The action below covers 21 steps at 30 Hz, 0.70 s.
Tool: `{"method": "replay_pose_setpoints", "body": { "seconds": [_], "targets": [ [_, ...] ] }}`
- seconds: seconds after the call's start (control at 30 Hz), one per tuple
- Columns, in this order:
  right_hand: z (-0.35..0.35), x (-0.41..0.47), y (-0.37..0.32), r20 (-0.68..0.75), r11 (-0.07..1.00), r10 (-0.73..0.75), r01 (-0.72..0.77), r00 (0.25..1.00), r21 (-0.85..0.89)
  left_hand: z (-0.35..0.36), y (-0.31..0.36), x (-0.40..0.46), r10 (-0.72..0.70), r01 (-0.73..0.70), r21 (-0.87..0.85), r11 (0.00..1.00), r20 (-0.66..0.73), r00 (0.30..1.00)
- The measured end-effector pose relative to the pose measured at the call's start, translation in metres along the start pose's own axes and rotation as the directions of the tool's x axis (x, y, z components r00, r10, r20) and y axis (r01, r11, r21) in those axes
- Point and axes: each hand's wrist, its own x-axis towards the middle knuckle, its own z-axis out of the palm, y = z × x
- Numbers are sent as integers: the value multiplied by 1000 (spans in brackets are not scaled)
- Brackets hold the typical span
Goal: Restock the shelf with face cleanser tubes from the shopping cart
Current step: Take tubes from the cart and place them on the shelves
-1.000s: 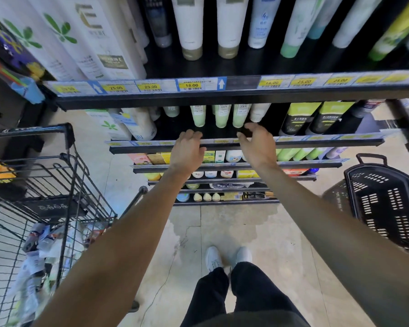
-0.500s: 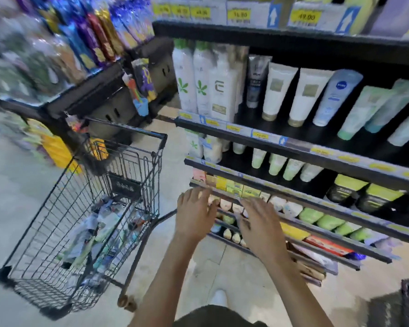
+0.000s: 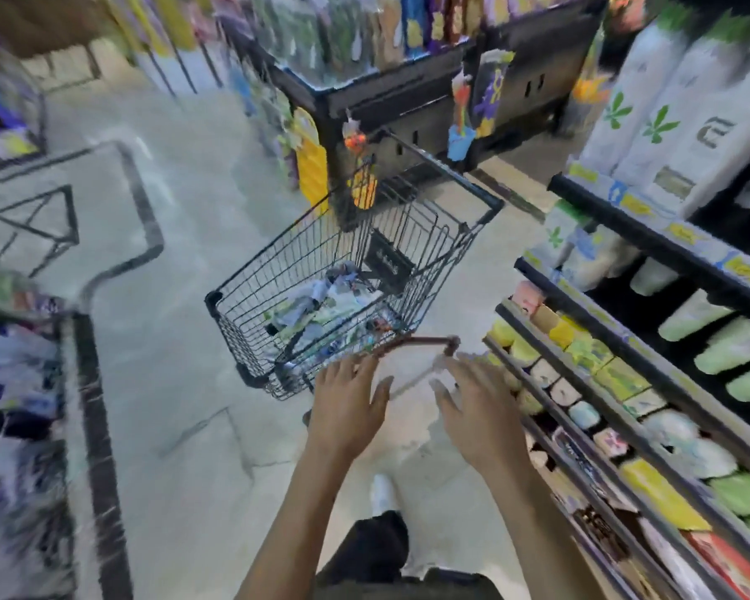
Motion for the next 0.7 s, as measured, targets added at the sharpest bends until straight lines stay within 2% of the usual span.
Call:
{"method": "replay_pose_setpoints", "body": {
  "seconds": [0.17,0.3,0.5,0.7],
  "targets": [
    [27,24,-39,133,995,-100,100,986,8,-5,-56,-13,-177,177,-19,984,-7,984],
    [49,52,-67,198,991,-130,124,972,41,-9,-97,-6,-281,278,-82,957,-26,959],
    [77,100,-103,269,992,-126,123,955,27,-11,-151,33,-317,318,-99,943,25,948],
    [98,139,-121,285,998,-69,64,956,26,-5,-189,81,-274,285,-99,953,113,955]
  ]
}}
